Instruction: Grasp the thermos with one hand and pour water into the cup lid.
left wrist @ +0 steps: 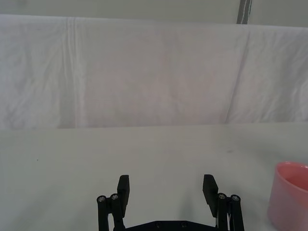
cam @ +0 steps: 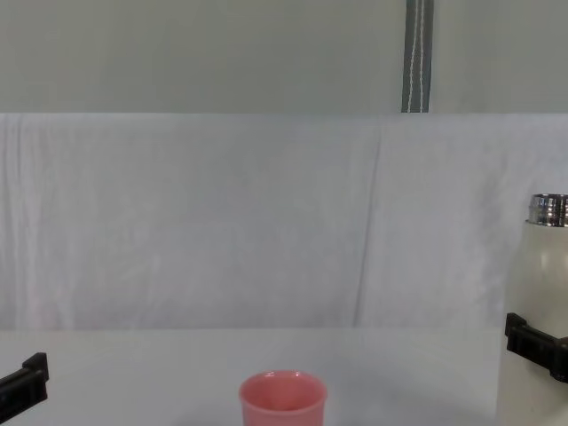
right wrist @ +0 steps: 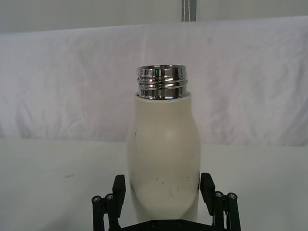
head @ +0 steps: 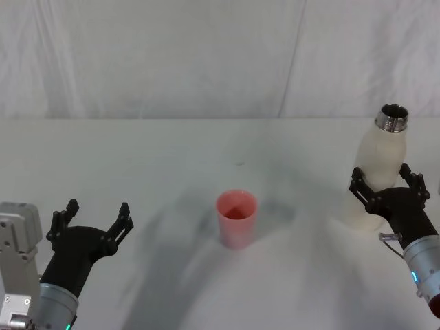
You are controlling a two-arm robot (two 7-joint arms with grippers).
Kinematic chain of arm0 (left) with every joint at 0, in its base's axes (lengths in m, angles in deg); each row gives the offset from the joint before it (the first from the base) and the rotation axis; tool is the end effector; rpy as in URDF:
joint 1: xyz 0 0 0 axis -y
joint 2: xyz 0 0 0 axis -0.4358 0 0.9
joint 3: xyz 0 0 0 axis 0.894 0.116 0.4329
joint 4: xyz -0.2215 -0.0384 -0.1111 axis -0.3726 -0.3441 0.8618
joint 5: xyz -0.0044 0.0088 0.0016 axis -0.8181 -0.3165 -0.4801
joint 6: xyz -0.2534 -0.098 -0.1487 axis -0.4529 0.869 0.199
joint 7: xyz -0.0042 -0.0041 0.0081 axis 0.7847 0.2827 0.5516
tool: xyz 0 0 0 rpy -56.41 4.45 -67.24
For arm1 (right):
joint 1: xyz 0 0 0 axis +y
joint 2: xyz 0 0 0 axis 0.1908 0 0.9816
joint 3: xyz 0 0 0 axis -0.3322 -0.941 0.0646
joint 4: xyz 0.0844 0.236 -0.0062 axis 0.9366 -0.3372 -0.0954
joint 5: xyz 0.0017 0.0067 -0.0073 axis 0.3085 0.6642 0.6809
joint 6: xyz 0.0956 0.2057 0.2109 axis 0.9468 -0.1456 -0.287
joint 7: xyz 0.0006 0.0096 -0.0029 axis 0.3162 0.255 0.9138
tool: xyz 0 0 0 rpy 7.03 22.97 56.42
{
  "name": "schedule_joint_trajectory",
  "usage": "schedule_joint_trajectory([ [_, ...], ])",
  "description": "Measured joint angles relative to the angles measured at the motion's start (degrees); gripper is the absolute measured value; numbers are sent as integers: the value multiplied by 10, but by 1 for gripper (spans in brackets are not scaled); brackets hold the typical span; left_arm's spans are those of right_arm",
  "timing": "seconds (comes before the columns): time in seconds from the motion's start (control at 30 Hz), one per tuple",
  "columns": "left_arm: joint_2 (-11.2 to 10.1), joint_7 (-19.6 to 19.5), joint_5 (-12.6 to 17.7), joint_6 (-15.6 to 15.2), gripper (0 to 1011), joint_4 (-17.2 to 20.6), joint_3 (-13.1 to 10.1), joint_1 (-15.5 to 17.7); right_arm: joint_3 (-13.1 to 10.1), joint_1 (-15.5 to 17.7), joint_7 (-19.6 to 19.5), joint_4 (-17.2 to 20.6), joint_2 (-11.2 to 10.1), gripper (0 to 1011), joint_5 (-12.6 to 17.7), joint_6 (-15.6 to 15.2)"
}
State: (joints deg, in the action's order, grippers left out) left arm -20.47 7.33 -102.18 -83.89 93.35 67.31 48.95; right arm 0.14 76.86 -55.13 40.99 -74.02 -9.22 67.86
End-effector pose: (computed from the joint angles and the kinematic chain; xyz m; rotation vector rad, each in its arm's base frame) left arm 0.2640 0.0280 -0.2483 -0.0381 0.0141 1.4460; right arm 0.3379 0.0105 -0.2604 0.0955 -0.0328 -1.3818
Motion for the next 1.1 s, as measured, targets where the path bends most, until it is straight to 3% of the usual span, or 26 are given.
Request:
schedule_joint_trajectory([
  [0.73, 0, 0, 0, 0, 1001, 0, 0, 0, 1, -40, 10, -44, -4, 1001, -1, 3],
  [1.1, 0, 0, 0, 0, 1001, 0, 0, 0, 2, -39, 10, -44, -4, 979, -1, 2],
])
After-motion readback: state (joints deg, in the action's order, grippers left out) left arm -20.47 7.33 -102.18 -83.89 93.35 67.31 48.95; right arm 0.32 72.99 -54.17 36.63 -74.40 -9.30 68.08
